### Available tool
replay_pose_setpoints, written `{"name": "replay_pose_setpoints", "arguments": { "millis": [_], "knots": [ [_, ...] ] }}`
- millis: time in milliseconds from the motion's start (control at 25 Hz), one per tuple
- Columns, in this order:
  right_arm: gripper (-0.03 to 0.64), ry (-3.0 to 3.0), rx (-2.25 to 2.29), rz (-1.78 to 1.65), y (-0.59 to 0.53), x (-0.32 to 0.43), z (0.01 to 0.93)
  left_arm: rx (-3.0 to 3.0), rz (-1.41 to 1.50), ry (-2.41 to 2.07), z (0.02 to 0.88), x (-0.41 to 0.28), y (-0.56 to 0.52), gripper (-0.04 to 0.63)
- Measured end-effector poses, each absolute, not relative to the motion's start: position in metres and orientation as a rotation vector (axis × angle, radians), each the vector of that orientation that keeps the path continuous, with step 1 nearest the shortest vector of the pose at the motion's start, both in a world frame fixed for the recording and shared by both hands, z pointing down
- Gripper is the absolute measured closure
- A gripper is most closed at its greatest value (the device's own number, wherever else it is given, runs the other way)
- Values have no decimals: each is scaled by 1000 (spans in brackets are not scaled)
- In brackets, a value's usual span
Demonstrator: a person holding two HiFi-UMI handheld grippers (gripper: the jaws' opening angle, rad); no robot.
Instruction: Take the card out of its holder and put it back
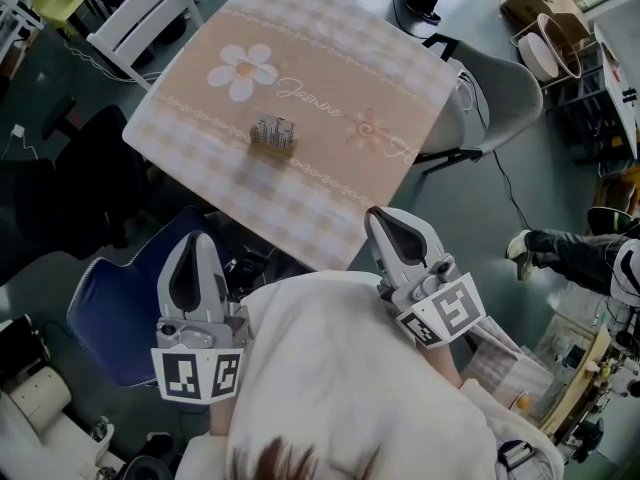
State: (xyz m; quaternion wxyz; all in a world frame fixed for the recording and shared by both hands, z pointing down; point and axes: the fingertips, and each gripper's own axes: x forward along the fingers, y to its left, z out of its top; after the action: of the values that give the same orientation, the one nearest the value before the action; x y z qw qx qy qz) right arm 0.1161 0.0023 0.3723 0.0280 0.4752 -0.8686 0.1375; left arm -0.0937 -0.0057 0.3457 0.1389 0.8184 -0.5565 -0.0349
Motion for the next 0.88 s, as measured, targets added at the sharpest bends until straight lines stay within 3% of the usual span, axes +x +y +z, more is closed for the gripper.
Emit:
{"name": "replay_pose_setpoints", "arguments": {
  "millis": [880],
  "knots": [
    [618, -2694, 1442, 402, 6, 113, 368, 2374, -104, -1600, 345, -92, -1, 595]
  ]
}}
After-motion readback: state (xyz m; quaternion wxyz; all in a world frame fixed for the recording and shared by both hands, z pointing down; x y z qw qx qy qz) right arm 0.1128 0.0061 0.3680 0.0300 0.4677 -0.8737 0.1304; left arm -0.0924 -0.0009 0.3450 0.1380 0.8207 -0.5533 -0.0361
